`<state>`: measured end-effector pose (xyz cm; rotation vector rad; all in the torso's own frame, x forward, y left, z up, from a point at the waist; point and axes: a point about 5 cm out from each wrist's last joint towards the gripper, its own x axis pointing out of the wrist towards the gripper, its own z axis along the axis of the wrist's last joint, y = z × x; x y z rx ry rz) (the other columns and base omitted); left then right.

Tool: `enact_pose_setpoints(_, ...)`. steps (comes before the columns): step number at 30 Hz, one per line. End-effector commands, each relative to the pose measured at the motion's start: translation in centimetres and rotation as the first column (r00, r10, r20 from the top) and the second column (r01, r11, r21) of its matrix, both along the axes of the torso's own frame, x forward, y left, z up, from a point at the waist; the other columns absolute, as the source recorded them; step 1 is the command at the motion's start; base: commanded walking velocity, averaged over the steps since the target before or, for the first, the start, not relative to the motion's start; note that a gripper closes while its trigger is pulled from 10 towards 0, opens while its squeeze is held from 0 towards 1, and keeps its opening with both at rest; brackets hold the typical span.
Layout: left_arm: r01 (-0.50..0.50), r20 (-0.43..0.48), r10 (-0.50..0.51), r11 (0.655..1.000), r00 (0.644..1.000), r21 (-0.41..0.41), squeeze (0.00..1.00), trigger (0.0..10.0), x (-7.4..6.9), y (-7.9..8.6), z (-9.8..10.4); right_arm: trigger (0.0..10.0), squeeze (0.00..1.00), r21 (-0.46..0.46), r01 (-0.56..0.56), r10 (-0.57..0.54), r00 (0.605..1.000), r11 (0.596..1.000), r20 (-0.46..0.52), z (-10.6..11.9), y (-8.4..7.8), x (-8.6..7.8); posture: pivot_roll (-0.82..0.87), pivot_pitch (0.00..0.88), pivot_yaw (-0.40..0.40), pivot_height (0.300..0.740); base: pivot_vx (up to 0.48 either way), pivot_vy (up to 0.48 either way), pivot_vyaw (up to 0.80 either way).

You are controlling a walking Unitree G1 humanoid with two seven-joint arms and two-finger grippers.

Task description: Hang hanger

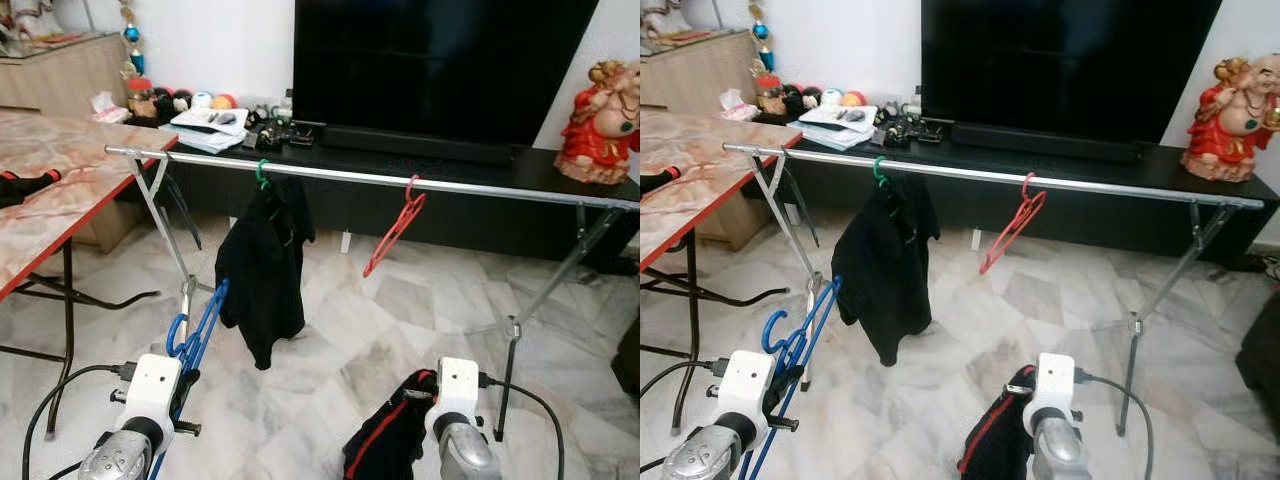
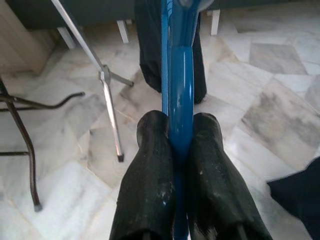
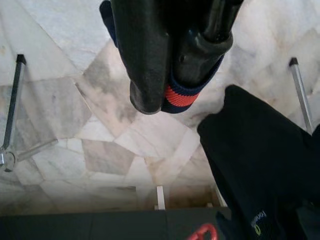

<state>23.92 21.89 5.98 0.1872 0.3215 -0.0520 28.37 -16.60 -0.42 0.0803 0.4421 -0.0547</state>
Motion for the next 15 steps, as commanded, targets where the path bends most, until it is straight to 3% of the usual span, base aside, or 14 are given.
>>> enact_pose_setpoints(1,-0.001,0.01,0.001,1.0,1.0,0.0,0.0,10.0,0.18,0.1,0.3,10.0,0.0,-0.003,-0.002,0.002,0.999,1.0,0.033,0.66,0.01,0.56,0.18,0.0,-0.034,0.74,0.0,0.48,0.0)
enact_pose_setpoints(15,0.018,0.001,-0.018,1.0,1.0,0.006,0.0,10.0,0.35,-0.21,0.19,10.0,0.0,0.0,-0.009,0.009,1.0,1.0,0.027,0.49,0.22,0.45,0.18,0.0,-0.025,0.74,0.0,0.48,0.0)
